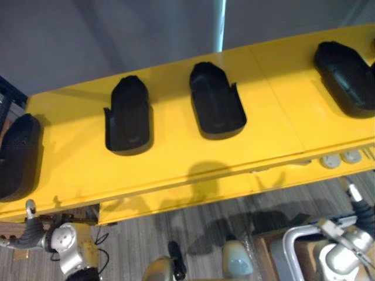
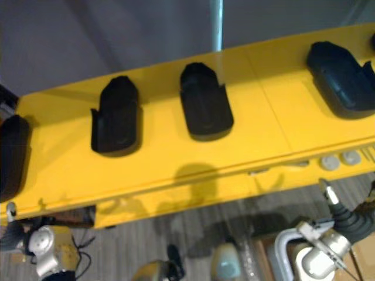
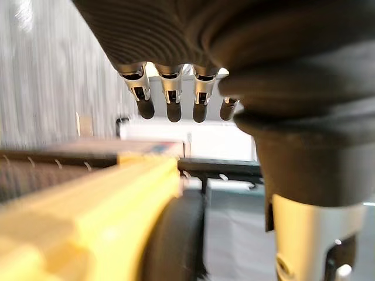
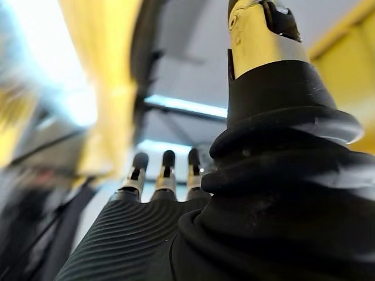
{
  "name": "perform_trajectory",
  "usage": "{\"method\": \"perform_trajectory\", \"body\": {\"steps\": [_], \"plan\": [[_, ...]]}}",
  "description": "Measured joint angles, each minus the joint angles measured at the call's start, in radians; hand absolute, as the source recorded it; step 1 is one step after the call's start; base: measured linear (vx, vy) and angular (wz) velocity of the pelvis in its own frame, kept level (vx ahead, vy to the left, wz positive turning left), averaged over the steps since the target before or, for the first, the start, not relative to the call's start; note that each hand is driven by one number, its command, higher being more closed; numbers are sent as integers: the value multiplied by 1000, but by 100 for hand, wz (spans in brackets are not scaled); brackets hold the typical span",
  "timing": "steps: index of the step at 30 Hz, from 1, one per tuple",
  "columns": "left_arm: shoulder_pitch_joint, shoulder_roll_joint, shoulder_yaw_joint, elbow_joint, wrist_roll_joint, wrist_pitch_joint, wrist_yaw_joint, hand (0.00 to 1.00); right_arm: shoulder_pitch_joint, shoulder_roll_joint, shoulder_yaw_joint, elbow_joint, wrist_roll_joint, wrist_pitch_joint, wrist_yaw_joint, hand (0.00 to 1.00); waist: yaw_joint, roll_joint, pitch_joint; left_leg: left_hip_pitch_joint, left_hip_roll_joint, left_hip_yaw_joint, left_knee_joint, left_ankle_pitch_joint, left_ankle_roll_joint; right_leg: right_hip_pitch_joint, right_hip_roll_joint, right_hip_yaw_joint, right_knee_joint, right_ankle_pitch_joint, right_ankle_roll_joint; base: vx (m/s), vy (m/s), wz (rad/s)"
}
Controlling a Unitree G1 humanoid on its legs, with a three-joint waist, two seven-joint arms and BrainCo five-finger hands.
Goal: Walk over and take plastic housings, then place them on the shelf
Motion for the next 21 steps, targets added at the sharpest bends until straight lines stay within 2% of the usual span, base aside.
{"method": "perform_trajectory", "body": {"steps": [1,3,5,7,10,12,14,15,16,18,21], "plan": [[63,-17,-40,-93,50,-16,-41,0,4,2,4,-55,-22,-41,-4,0,3,-4,-2,5,1,-4,3,-10,1,25,0,-7,-20,3,3,76,16,3],[125,-44,-94,-198,89,-39,-105,0,-3,3,2,-132,-45,-92,-1,0,7,-6,-3,17,0,-21,12,-19,2,56,-3,-21,-46,9,6,71,35,16],[190,-84,-159,-316,166,-54,-182,0,-50,9,-9,-193,-65,-150,9,0,32,-16,-19,18,-3,-42,12,-23,4,89,-4,-45,-87,21,10,64,30,27],[212,-108,-169,-353,172,-64,-260,0,-97,10,-26,-196,-69,-168,35,0,51,-22,-25,23,-6,-60,12,-23,4,120,-4,-68,-119,32,11,45,9,28],[222,-117,-168,-354,180,-77,-341,0,-197,6,-31,-180,-37,-169,126,0,58,-25,-37,34,-15,-99,11,-23,4,171,-3,-104,-160,45,14,18,-3,32],[221,-118,-169,-364,187,-77,-424,0,-288,-8,-9,-128,68,-159,259,0,74,-19,-71,33,-21,-115,7,-22,6,195,-4,-127,-193,62,16,16,13,22],[219,-118,-168,-374,211,-77,-457,0,-325,-18,20,-105,103,-136,331,0,83,-14,-91,33,-29,-134,-2,-15,11,210,-6,-144,-216,76,18,6,24,29],[213,-116,-166,-385,212,-77,-486,0,-363,-35,65,-86,112,-110,390,0,84,-9,-102,34,-39,-152,-16,-4,15,225,-10,-160,-230,86,15,-13,21,37],[211,-114,-164,-387,216,-75,-492,0,-380,-40,86,-81,122,-99,418,0,87,-5,-104,34,-42,-156,-20,0,16,226,-10,-163,-231,88,15,-30,17,36],[208,-103,-158,-395,253,-47,-498,0,-444,-53,177,-46,220,-78,533,0,112,-1,-108,33,-56,-177,-43,20,19,235,-14,-191,-244,97,13,-60,16,26],[212,-103,-141,-394,252,-11,-506,0,-523,-53,283,12,245,-51,588,0,132,-5,-114,28,-75,-221,-88,58,22,240,-21,-241,-249,97,12,-68,-15,49]]}}
